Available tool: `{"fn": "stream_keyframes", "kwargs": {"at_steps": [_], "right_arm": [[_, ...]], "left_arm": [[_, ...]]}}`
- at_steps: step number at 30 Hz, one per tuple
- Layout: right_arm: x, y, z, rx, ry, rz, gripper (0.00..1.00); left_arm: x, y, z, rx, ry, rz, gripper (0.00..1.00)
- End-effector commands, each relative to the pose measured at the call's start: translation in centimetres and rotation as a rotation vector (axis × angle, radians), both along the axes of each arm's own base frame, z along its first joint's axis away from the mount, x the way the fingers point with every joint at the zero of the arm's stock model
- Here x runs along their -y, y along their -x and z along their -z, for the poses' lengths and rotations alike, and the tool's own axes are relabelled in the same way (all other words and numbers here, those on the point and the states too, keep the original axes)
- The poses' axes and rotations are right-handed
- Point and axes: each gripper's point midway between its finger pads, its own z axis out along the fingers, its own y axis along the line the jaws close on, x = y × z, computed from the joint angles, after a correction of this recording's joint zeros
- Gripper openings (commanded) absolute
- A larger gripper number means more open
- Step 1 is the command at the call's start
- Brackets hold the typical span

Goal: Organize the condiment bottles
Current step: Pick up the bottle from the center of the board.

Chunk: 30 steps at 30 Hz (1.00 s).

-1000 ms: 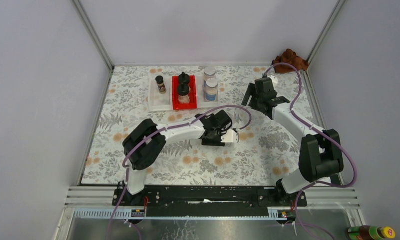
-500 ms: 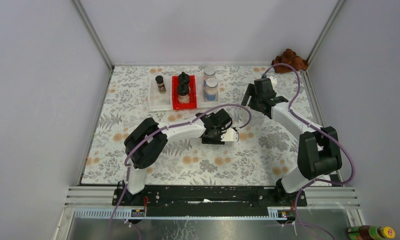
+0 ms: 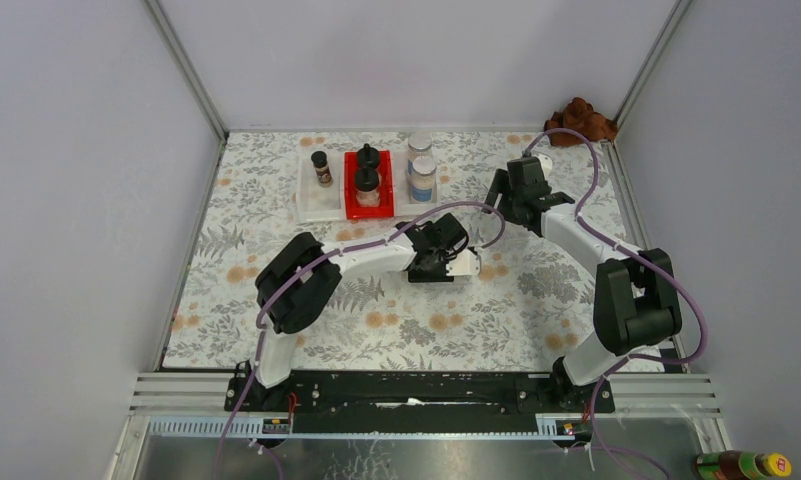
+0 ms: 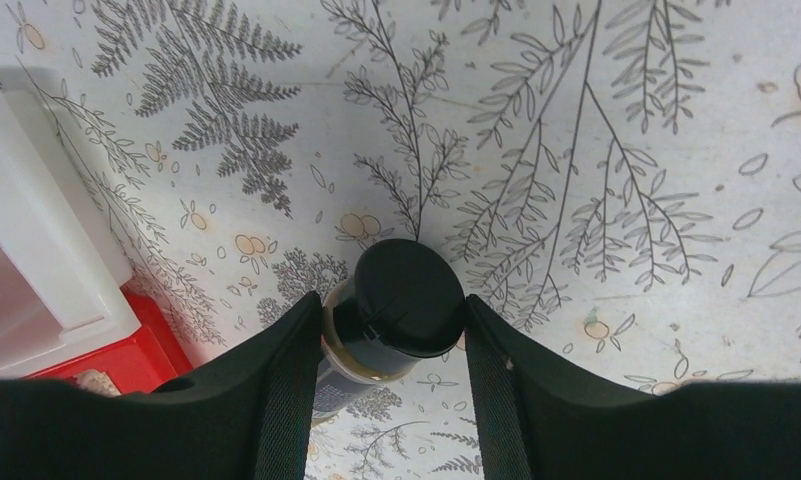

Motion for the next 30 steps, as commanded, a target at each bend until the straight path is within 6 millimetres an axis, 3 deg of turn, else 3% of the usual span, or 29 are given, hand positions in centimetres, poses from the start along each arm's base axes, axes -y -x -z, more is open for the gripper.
{"fn": "stream_keyframes", "kwargs": {"at_steps": [1, 14, 30], "right_arm": [[-0.2, -0.5, -0.3, 0.016, -0.026, 0.005, 0.85], [0.0, -0.5, -0.6, 0.021, -0.021, 0.01, 0.85], [0.0, -0.7, -0.6, 0.016, -0.012, 0.012, 0.85]], "left_arm": [[1.0, -1.1, 0.1, 0.007, 0.044, -0.056, 0.0], [2.5, -2.0, -1.8, 0.027, 0.122, -0.128, 0.0], [2.4, -3.0, -3.9, 0.068, 0.173, -0.208, 0.0]]}}
